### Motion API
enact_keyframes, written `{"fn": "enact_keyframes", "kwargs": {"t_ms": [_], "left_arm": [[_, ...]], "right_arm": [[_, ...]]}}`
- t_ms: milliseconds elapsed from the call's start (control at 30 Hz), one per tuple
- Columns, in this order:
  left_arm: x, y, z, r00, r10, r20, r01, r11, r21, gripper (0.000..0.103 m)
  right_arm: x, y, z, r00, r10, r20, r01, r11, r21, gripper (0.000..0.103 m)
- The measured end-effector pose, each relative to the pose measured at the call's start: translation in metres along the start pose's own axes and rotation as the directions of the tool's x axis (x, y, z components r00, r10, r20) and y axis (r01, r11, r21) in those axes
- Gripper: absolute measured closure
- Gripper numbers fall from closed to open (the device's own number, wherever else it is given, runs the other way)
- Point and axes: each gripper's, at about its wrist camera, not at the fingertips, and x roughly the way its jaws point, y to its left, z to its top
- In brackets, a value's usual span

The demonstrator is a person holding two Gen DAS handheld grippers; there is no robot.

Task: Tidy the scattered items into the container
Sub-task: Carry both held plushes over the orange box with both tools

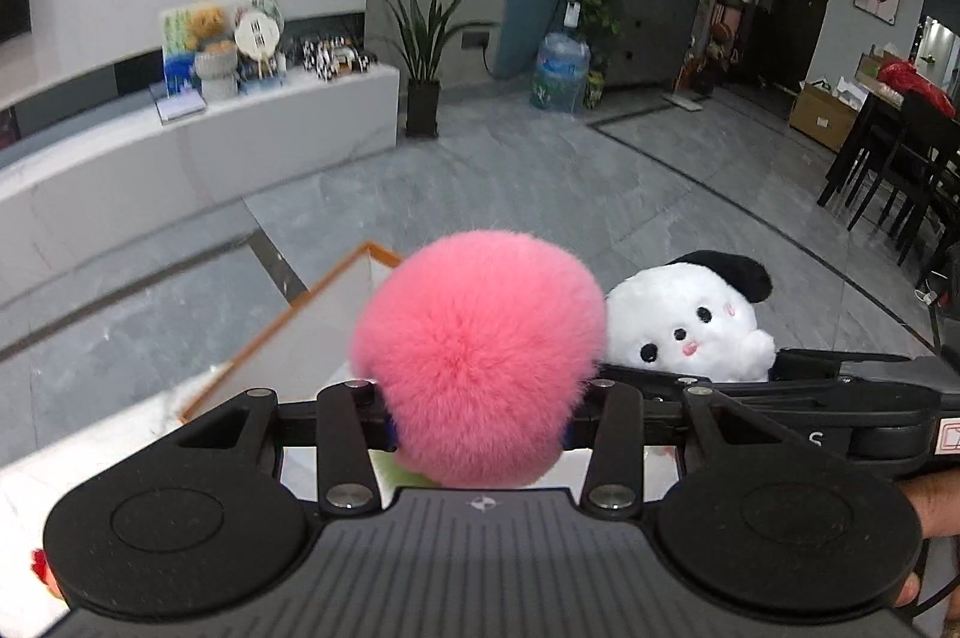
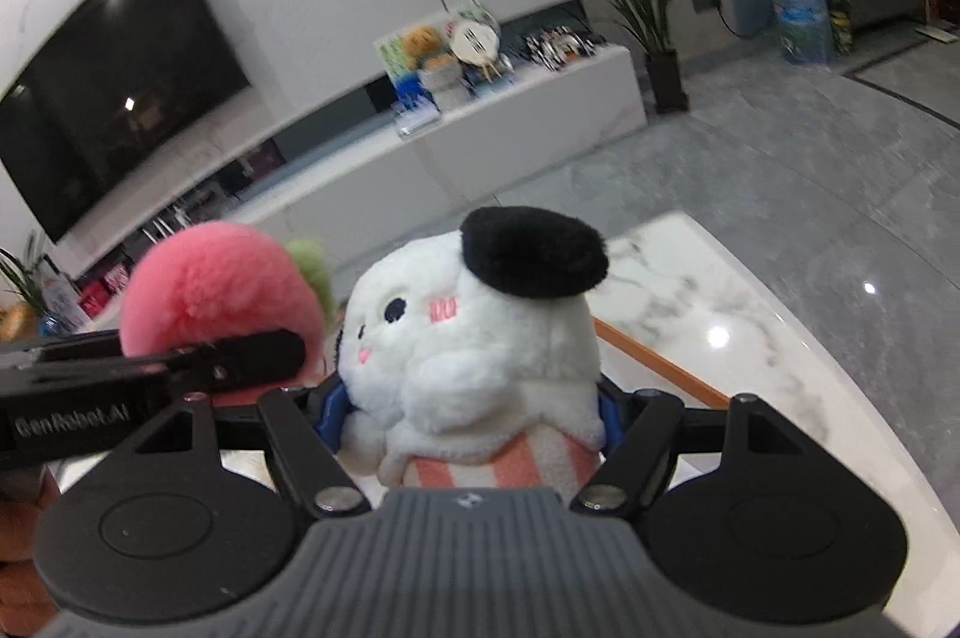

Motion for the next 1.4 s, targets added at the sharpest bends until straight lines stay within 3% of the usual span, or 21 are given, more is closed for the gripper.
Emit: {"fn": "enact_keyframes", "kwargs": {"t_ms": [300,700,1133,1300,1400], "left_arm": [[0.048,0.025,-0.023,0.993,-0.027,-0.111,0.022,0.999,-0.046,0.054],[0.073,0.047,-0.048,0.983,-0.036,-0.179,0.02,0.996,-0.092,0.054],[0.083,0.048,-0.053,0.984,-0.046,-0.171,0.033,0.996,-0.079,0.053],[0.085,0.047,-0.051,0.985,-0.022,-0.171,0.01,0.998,-0.069,0.046],[0.079,0.051,-0.05,0.99,-0.035,-0.133,0.021,0.994,-0.107,0.042]], "right_arm": [[0.028,-0.013,-0.013,0.994,-0.053,-0.094,0.048,0.997,-0.052,0.028],[0.053,-0.01,-0.02,0.98,-0.099,-0.172,0.079,0.99,-0.118,0.028],[0.058,-0.009,-0.02,0.973,-0.139,-0.182,0.114,0.984,-0.14,0.027],[0.064,-0.009,-0.017,0.962,-0.202,-0.185,0.177,0.974,-0.142,0.024],[0.062,-0.01,-0.014,0.966,-0.195,-0.169,0.175,0.976,-0.127,0.023]]}}
